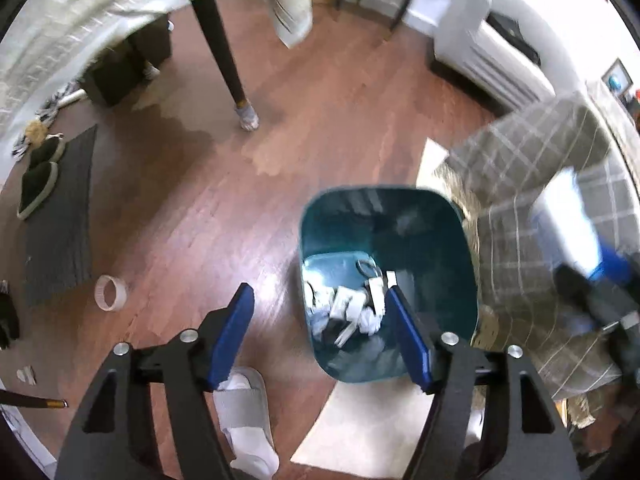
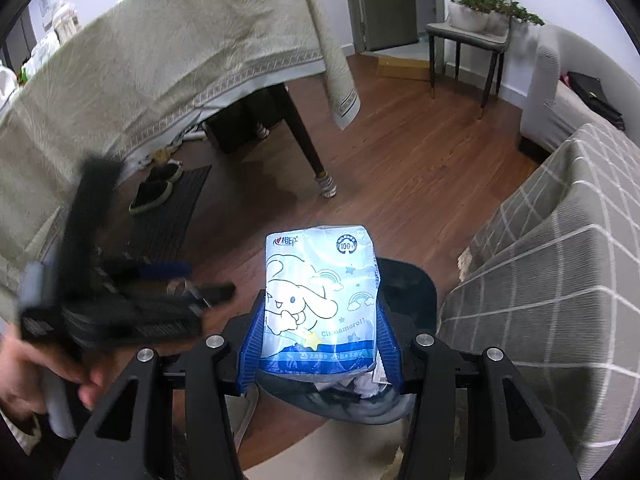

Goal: Collect trash
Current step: 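Open the left tool to drop the Face pack while the right tool lowers its package into the bin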

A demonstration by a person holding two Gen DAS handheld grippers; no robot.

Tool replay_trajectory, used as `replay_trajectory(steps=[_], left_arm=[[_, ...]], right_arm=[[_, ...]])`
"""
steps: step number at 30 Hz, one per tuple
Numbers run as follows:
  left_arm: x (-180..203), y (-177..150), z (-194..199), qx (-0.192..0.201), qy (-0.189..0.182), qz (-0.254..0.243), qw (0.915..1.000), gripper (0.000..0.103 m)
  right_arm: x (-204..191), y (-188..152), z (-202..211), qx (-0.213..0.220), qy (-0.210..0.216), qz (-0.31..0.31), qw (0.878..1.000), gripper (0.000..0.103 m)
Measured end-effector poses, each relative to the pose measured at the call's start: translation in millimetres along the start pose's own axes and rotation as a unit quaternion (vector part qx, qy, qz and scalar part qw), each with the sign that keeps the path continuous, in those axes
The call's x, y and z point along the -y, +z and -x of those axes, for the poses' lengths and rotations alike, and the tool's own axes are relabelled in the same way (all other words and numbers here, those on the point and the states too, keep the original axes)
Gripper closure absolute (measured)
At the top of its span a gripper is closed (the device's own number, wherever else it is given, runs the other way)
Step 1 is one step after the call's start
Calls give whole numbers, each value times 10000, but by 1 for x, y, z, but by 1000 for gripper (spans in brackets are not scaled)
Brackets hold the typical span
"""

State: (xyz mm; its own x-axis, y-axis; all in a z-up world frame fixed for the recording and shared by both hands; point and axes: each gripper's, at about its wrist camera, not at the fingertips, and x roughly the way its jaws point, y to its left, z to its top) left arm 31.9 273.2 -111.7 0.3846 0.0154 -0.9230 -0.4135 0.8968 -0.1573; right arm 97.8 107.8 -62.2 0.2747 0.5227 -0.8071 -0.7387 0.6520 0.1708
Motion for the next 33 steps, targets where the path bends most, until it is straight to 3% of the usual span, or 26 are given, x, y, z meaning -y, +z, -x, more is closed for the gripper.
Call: replay_trajectory(steps=[10, 15, 27, 30, 33], left_arm=[[-12, 12, 56, 726, 168, 189, 9970, 45], [-22, 14, 72, 957, 3, 455, 9944, 54], [-13, 14, 96, 1249, -160, 496, 9908, 57], [-5, 14, 102, 1296, -259, 427, 9903, 57], [4, 14, 111, 1387, -328, 278, 9894, 57]], right_arm=[[6, -13, -21, -141, 32, -434, 9990, 53], [16, -23, -46, -382, -245, -551, 9974, 53], [36, -41, -90, -796, -216, -910, 9924, 51], [32, -42, -94, -823, -322, -831, 9926, 33], [31, -45, -92, -838, -337, -794, 9927, 30]])
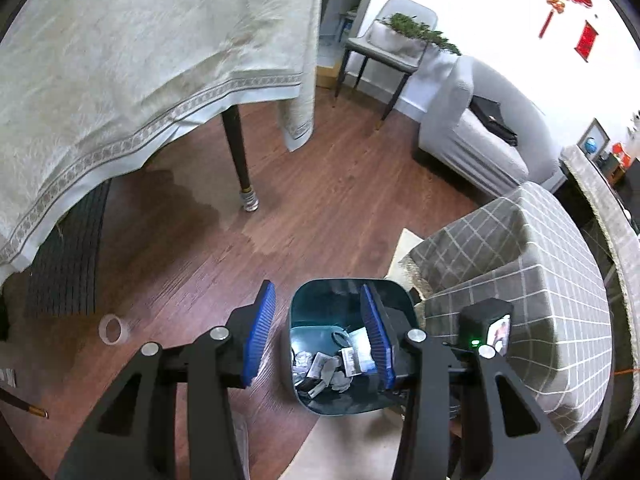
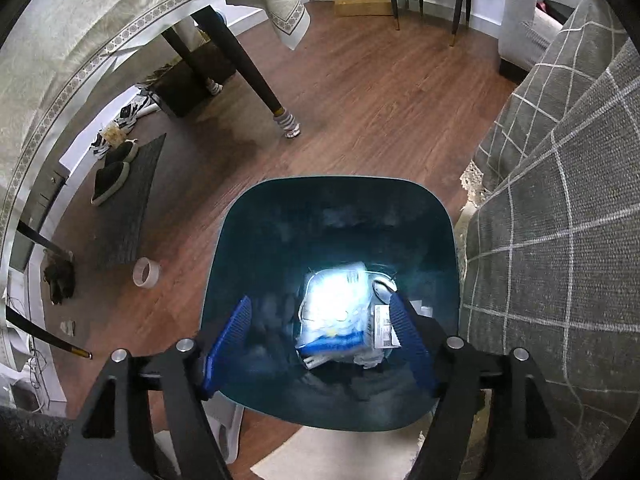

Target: Collect trash

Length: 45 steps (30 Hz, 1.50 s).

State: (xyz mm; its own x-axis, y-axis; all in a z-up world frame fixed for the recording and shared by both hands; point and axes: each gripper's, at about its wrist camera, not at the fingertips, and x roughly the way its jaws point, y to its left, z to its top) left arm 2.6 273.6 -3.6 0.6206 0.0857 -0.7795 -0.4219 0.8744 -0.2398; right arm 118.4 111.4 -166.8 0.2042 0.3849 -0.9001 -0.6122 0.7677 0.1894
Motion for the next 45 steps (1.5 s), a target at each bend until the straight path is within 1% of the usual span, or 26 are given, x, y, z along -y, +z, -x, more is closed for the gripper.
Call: replay_trajectory(steps=[5, 7, 11, 14, 16, 17, 19, 21, 22, 23, 24, 25, 27, 32, 34, 36, 39, 43, 45], left_arm=[[8, 3, 13, 52, -180, -98, 9998, 55], [7, 1, 18, 81, -241, -93, 9996, 54], [7, -4, 29, 117, -224, -137, 9996, 52], [3, -14, 39, 115, -250, -136, 9995, 48], [1, -22, 44, 99, -282, -161, 9994, 43], [0, -27, 47, 108, -275, -203, 9994, 39], [1, -36, 55, 214, -183, -351, 9990, 35], [3, -42, 63, 321, -123, -510, 9981, 30], [4, -46, 68, 423, -119, -600, 9972, 28], [5, -50, 72, 528, -142, -666, 9963, 21], [6, -53, 76, 615, -143, -717, 9954, 17], [6, -55, 79, 708, -146, -750, 9946, 16], [8, -59, 83, 833, -192, -768, 9934, 10], [25, -65, 93, 1172, -157, -926, 9887, 8], [34, -69, 97, 1303, -57, -1008, 9863, 7], [43, -74, 100, 1374, -46, -1058, 9848, 7], [57, -78, 100, 1460, -103, -1106, 9830, 7], [81, -86, 104, 1590, -159, -1441, 9766, 7], [89, -90, 107, 1654, -122, -1580, 9734, 7]], right_arm=[[-7, -4, 11, 65, 16, 127, 9999, 30], [-14, -8, 23, 168, 68, 199, 9996, 30], [-32, -17, 51, 433, 54, 533, 9976, 30], [-41, -29, 79, 734, -37, 617, 9954, 30], [-45, -37, 104, 1047, -168, 702, 9919, 30], [-45, -40, 116, 1197, -210, 760, 9897, 30], [-48, -42, 137, 1459, -249, 821, 9856, 28], [-46, -50, 162, 1764, -273, 752, 9811, 22], [-42, -53, 173, 1886, -299, 705, 9791, 21], [-37, -57, 186, 2035, -361, 625, 9764, 17], [-33, -58, 194, 2116, -403, 566, 9749, 14], [-27, -60, 202, 2194, -454, 476, 9734, 13], [-8, -65, 220, 2321, -567, 250, 9707, 11], [45, -92, 266, 2562, -1112, -223, 9600, 7], [63, -105, 278, 2591, -1265, -366, 9568, 6], [80, -120, 290, 2600, -1433, -457, 9538, 5], [101, -144, 307, 2652, -1595, -660, 9486, 4], [126, -173, 323, 2739, -1721, -922, 9417, 4], [134, -184, 330, 2819, -1703, -1073, 9381, 4]])
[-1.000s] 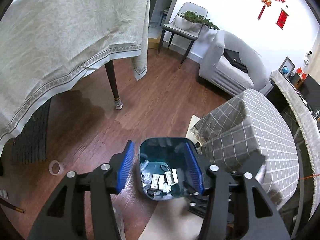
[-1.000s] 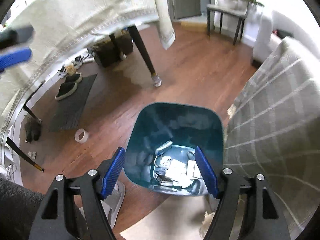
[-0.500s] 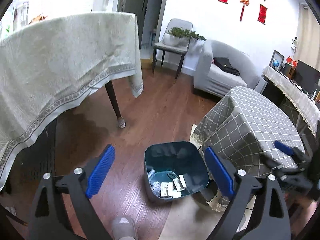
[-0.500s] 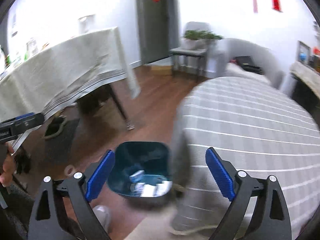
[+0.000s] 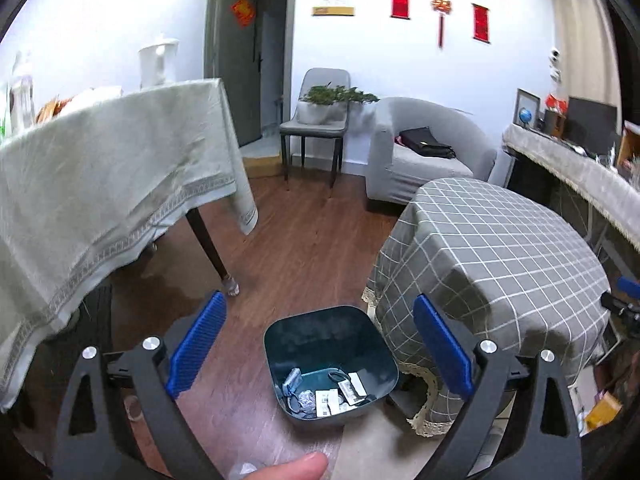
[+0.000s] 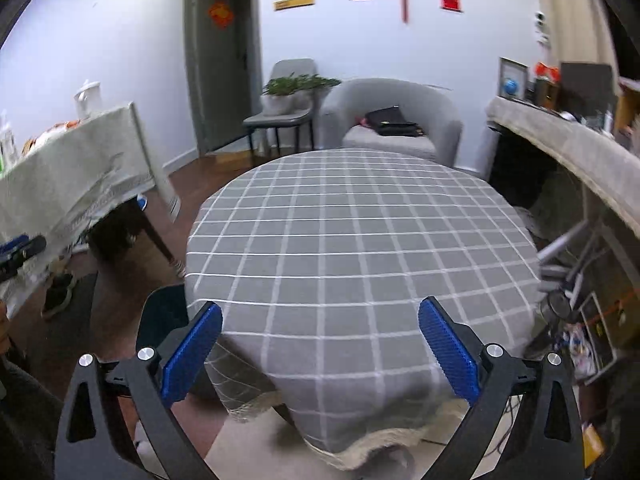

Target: Collect trash

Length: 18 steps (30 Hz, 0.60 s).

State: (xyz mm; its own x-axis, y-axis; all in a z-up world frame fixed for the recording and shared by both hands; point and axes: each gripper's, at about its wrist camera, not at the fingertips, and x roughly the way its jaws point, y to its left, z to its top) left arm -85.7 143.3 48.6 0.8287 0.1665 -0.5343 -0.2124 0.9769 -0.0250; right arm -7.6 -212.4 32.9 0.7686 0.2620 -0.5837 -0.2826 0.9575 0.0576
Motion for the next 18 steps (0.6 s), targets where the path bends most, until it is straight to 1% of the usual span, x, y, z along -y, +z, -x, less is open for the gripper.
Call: replay_trajectory(steps=[3, 5, 7, 11, 13, 15, 16, 18], left_arm=[[9, -2, 5, -24, -11, -86, 10000, 7], [13, -2, 8, -73, -23, -123, 9999, 7], [18, -3, 13, -37, 9, -191, 9998, 7], [33, -8, 15, -7, -3, -404, 9992, 7], [35, -12, 12, -36, -23, -377, 9993, 7], [36, -18, 8, -77, -15, -341, 9994, 7], [38, -21, 3, -159, 9, -341, 9993, 7], [38, -22, 2, -149, -5, -304, 9994, 7]], right_arm=[[9, -2, 10, 51, 1, -83, 10000, 4], [10, -2, 15, 111, 66, 15, 9999, 4], [10, -4, 19, 143, 92, 116, 9998, 4], [13, -8, 17, 26, 162, 214, 9996, 4], [15, -9, 18, 33, 220, 228, 9995, 4], [16, -9, 20, 56, 203, 204, 9996, 4], [15, -8, 21, 93, 190, 191, 9996, 4], [11, -9, 25, 195, 132, 261, 9994, 4]])
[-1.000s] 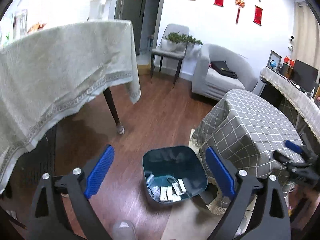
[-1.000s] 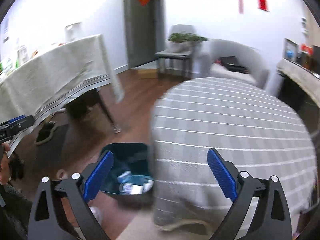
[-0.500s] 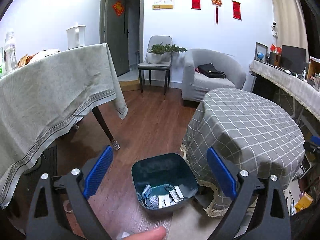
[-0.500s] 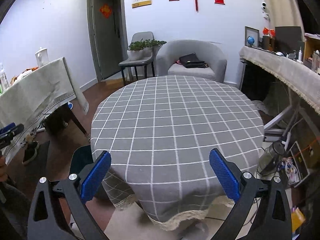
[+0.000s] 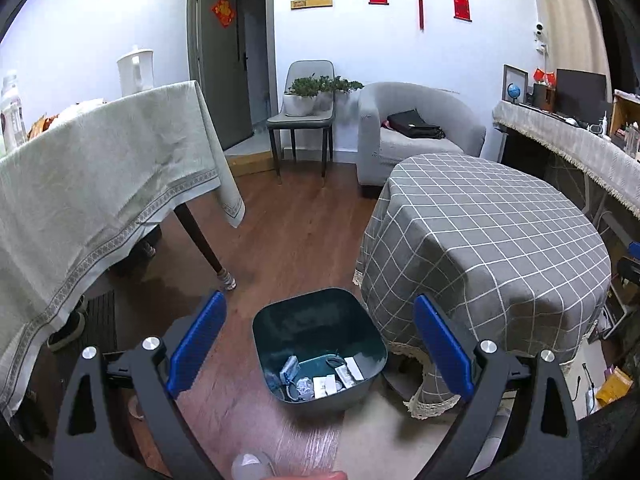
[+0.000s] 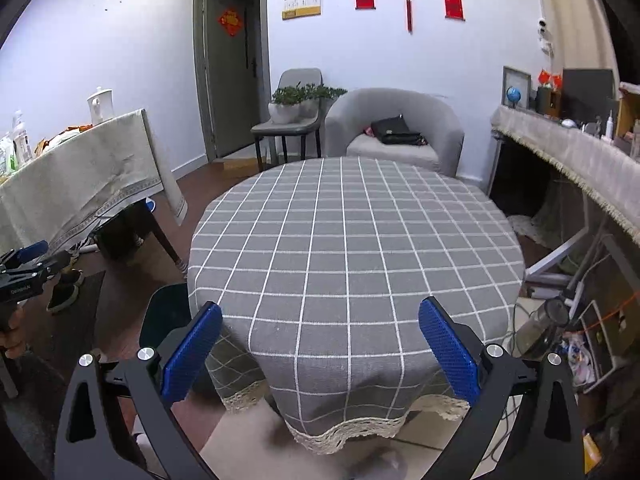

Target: Collect trash

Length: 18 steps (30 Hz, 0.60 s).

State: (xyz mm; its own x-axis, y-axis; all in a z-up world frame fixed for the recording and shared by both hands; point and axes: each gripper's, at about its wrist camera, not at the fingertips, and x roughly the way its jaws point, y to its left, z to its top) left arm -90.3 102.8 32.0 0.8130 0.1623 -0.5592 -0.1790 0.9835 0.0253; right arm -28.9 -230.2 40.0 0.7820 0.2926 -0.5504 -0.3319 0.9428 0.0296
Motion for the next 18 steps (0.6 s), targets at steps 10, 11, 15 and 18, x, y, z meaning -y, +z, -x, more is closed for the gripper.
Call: replay_trajectory(steps=[10, 11, 15, 18], left_arm=[[-2, 0, -6, 50, 19, 188, 9998, 7], [-2, 0, -6, 55, 18, 198, 9998, 7], [-2, 0, -7, 74, 9, 123, 9999, 7], [0, 1, -9, 54, -30, 128, 9999, 7]], right_arm=[[-23, 3, -9, -116, 58, 439, 9990, 4], [-23, 4, -9, -114, 64, 413, 9991, 4], [-24, 3, -9, -114, 55, 402, 9991, 4], [-23, 3, -11, -141, 38, 423, 9990, 4]])
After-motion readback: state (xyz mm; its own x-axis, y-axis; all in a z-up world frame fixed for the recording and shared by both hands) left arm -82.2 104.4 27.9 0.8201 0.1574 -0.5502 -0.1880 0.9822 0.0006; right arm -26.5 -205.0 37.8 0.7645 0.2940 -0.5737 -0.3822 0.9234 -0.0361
